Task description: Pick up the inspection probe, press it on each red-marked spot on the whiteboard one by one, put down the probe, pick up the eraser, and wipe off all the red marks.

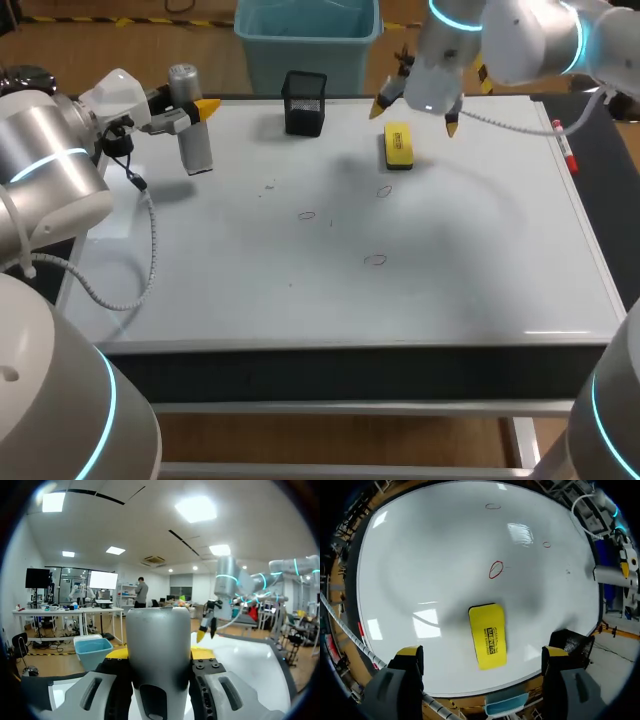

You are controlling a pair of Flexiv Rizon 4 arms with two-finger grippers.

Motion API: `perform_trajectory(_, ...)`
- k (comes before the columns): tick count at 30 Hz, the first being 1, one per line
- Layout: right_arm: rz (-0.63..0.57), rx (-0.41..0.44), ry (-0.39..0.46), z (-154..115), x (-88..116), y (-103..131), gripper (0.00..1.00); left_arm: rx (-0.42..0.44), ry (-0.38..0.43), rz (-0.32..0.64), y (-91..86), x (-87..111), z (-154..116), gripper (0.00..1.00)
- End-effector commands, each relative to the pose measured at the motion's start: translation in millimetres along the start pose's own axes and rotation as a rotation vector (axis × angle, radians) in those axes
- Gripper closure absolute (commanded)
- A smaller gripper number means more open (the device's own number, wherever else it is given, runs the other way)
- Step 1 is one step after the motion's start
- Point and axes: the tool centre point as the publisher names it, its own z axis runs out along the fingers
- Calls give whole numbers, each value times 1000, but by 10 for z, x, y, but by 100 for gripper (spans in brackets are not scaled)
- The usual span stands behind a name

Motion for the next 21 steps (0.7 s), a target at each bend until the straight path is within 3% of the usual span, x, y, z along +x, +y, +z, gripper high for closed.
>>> perform_trajectory(1,-30,23,29,96,-53,52,0,2,-2,1,-4,2,6,100)
perform_trajectory(10,-119,7,75,244,-68,61,0,2,-2,1,-4,2,6,100)
perform_trajectory(21,-119,-17,100,347,-132,-116,0,2,-2,1,-4,2,6,100)
